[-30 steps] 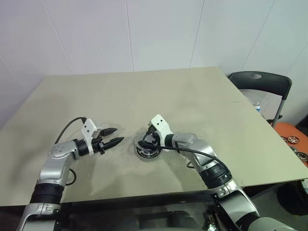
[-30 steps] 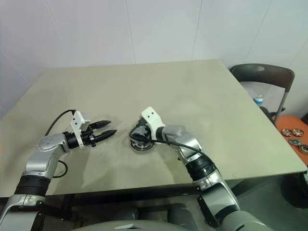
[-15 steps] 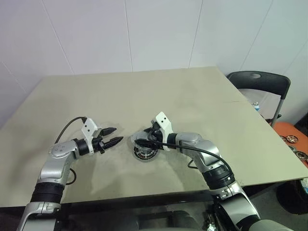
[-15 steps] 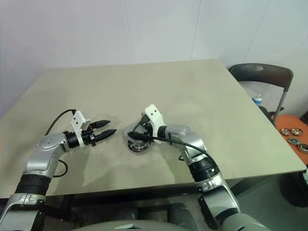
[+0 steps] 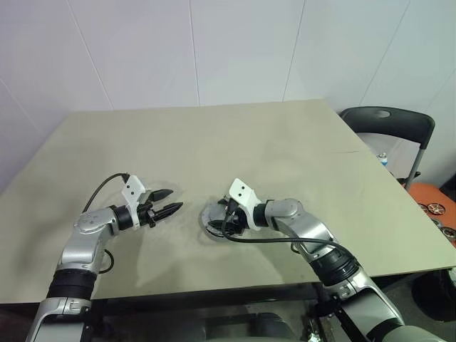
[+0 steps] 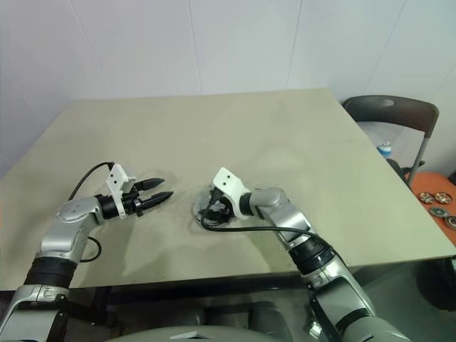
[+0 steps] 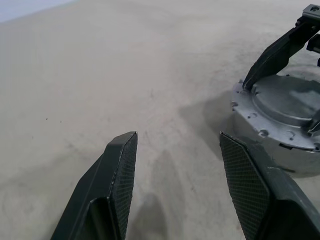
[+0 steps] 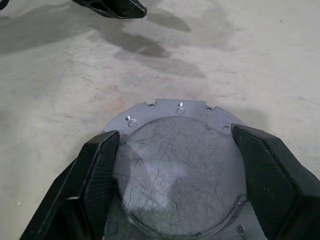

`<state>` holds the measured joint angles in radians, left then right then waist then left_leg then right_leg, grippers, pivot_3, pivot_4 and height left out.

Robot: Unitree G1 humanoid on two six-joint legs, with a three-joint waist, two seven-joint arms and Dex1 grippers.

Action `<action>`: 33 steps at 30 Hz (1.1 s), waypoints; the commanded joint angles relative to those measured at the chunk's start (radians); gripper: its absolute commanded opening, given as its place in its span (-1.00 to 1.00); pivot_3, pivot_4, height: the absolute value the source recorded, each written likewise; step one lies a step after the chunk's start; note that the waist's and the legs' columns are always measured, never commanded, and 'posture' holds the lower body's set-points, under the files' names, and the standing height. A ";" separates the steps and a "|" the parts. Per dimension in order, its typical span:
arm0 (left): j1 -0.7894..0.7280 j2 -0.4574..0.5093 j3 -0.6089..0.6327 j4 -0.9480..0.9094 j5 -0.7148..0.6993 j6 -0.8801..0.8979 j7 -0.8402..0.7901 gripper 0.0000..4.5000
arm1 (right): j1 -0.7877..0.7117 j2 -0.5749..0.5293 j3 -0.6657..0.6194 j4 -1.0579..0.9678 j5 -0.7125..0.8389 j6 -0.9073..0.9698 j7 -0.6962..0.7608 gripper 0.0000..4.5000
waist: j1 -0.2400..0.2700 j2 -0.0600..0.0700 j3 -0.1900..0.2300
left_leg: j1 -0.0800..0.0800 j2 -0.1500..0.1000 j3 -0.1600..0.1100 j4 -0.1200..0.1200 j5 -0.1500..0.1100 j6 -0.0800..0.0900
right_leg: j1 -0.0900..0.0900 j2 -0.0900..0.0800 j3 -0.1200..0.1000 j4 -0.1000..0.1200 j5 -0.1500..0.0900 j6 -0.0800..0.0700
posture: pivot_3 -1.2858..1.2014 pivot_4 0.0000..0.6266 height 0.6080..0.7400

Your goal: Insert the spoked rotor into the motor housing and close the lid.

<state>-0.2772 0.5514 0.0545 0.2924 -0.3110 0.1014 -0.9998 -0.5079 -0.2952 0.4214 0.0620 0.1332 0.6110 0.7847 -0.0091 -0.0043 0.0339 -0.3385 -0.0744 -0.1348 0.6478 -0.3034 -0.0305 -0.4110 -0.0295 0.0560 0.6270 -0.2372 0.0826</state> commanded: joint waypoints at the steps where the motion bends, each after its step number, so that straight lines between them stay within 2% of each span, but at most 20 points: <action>1: -0.018 0.005 0.008 -0.016 0.002 -0.012 0.002 0.23 | 0.017 -0.025 0.016 -0.001 0.000 0.019 0.043 0.44 | 0.000 0.000 0.000 | 0.000 0.000 0.000 0.000 0.000 0.000 | 0.000 0.000 0.000 0.000 0.000 0.000 | 0.03 -1.00 1.00; 8: -0.019 0.000 0.004 -0.010 0.009 -0.013 0.004 0.23 | 0.006 0.006 -0.039 -0.003 0.048 0.062 0.039 0.44 | -0.001 0.000 0.000 | 0.000 0.000 0.000 0.000 0.000 0.001 | 0.000 0.000 0.000 -0.001 0.000 0.000 | 0.03 -1.00 1.00; 13: -0.020 -0.004 0.000 -0.006 0.013 -0.012 0.002 0.23 | 0.014 -0.003 -0.032 -0.027 0.056 0.057 0.062 0.44 | -0.001 0.000 0.000 | 0.000 0.000 0.000 0.000 0.000 0.001 | 0.000 0.000 0.000 0.000 0.000 0.000 | 0.03 -1.00 1.00; 24: -0.017 -0.008 -0.004 -0.018 0.005 -0.003 -0.018 0.23 | 0.025 -0.070 0.037 -0.008 -0.013 0.006 0.108 0.44 | -0.001 0.000 0.000 | 0.001 0.000 0.000 0.000 0.000 0.001 | 0.001 0.000 0.000 0.000 0.000 0.000 | 0.03 -1.00 1.00; 33: 0.008 0.009 -0.001 -0.054 -0.001 0.012 -0.065 0.23 | 0.014 -0.043 0.023 0.040 -0.050 -0.031 0.044 0.44 | -0.001 -0.001 0.000 | 0.001 0.000 0.000 0.001 0.000 0.001 | 0.001 0.000 0.000 0.000 0.000 0.000 | 0.03 -1.00 1.00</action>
<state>-0.2647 0.5463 0.0467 0.2728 -0.2976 0.1187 -1.0541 -0.4999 -0.3351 0.4287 0.0559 0.1314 0.5746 0.8613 -0.0106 -0.0048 0.0334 -0.3369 -0.0744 -0.1349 0.6484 -0.3038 -0.0300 -0.4093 -0.0298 0.0559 0.6277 -0.2372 0.0826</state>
